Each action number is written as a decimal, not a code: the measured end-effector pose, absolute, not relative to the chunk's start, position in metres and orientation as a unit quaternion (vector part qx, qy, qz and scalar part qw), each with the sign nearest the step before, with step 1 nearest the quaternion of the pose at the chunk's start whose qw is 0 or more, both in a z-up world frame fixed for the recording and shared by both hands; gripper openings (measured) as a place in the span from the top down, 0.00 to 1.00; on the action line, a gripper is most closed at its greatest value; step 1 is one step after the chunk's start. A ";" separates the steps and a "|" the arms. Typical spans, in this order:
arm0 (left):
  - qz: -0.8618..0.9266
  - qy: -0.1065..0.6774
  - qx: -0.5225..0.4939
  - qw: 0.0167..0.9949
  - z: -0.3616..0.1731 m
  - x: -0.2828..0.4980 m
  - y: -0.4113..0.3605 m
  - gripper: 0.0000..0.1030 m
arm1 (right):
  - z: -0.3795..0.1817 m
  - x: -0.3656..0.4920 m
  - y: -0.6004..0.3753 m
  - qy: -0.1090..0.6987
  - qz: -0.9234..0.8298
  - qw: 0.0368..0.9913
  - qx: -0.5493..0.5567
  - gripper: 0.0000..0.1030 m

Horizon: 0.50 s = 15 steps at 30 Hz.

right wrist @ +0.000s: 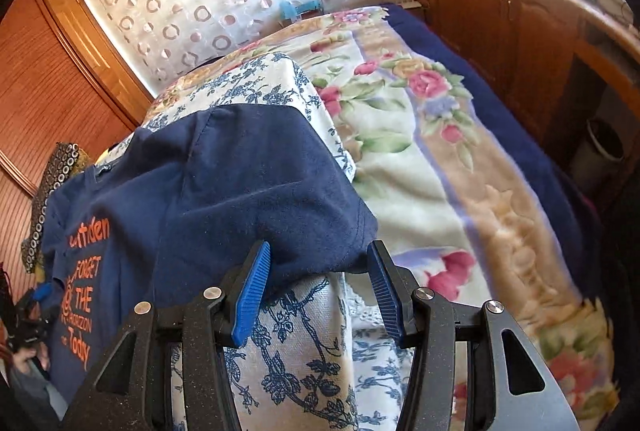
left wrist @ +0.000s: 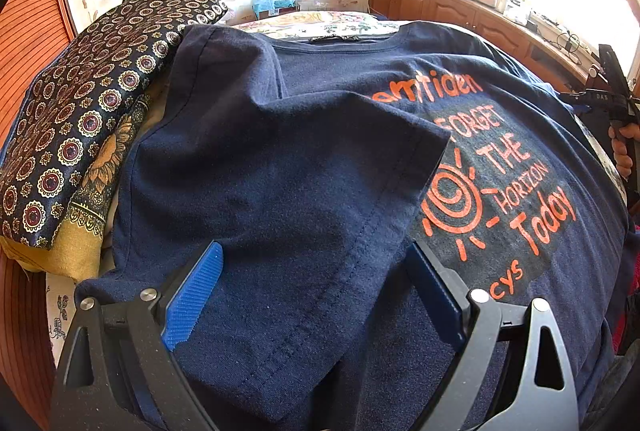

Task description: Fold small clothes

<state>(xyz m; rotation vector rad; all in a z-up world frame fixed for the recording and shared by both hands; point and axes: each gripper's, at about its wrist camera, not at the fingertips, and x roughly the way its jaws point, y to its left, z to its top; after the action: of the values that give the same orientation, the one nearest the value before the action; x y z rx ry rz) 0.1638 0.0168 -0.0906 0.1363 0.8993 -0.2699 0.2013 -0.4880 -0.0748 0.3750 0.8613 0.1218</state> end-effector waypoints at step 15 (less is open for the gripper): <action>-0.130 0.433 0.065 0.890 -0.090 0.164 0.017 0.10 | -0.026 0.172 -0.458 0.336 0.064 0.935 0.088 0.90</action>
<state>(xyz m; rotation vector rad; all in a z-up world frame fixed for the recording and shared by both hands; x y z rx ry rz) 0.1638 0.0169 -0.0904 0.1358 0.8995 -0.2699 0.1719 -0.4581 -0.0258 0.1802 0.6875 0.1315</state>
